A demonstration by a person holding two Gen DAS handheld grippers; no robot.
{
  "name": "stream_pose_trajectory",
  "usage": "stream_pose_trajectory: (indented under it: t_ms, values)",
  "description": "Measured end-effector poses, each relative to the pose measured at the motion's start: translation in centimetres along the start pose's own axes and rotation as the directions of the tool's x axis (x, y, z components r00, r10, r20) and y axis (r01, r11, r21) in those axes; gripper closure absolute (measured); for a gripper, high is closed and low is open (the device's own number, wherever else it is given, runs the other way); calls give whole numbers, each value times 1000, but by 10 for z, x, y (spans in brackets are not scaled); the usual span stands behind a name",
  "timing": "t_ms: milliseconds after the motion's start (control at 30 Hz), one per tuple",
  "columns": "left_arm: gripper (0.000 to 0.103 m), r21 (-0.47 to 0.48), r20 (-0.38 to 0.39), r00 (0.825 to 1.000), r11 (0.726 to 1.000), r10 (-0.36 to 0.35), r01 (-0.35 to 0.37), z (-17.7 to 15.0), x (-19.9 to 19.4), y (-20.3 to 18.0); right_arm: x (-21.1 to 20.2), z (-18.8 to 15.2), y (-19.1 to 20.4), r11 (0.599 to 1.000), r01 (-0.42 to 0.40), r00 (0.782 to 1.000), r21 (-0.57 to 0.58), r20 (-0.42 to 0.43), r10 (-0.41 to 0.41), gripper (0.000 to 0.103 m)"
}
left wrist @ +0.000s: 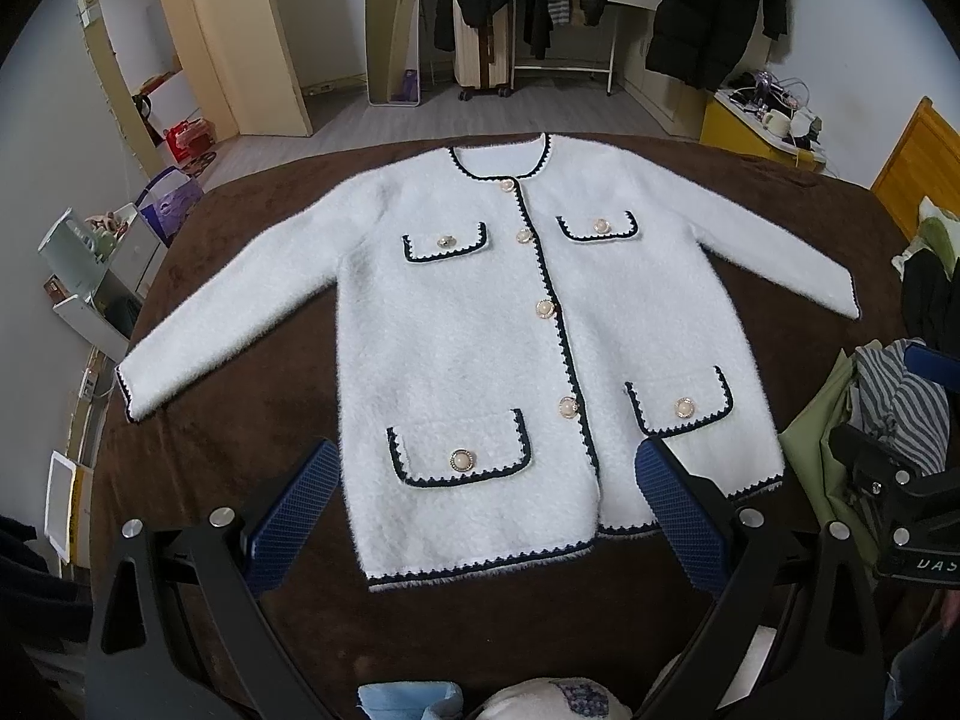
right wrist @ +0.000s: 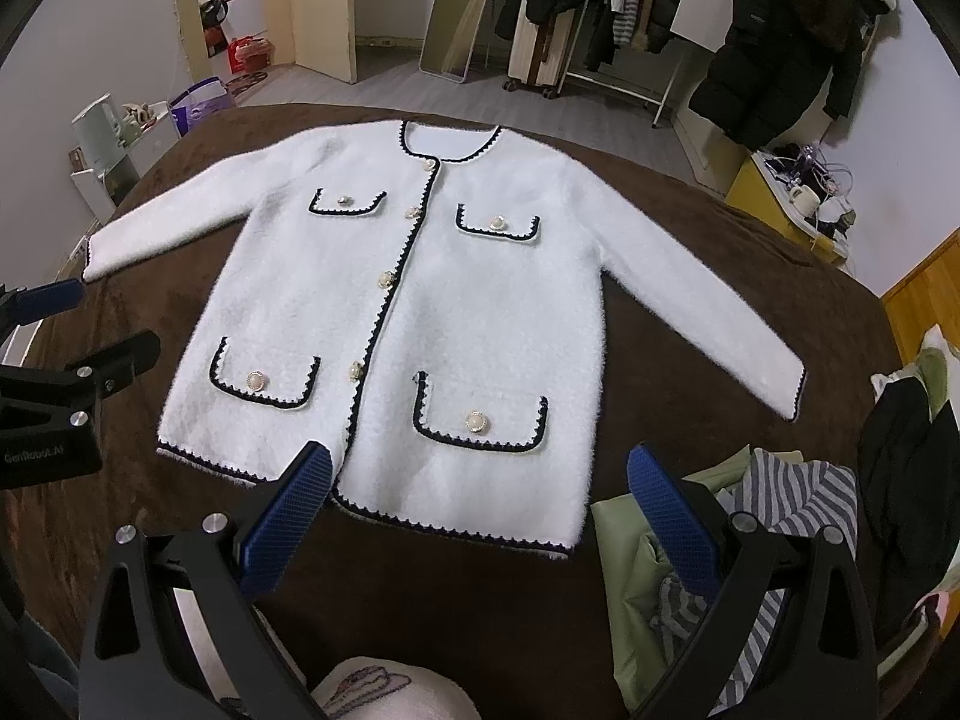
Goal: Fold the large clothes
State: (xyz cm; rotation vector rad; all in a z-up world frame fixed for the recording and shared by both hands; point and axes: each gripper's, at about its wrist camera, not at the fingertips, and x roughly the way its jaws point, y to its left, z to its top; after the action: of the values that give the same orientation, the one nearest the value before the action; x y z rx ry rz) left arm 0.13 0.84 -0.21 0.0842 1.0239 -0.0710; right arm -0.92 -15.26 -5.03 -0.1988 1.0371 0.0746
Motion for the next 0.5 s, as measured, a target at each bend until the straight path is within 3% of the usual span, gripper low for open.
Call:
stream_pose_trajectory:
  t_ms: [500]
  values:
    - [6, 12, -6, 1000, 1000, -18, 18, 7, 9, -6, 6, 1, -7, 1000, 11, 1000, 29, 4, -12, 6]
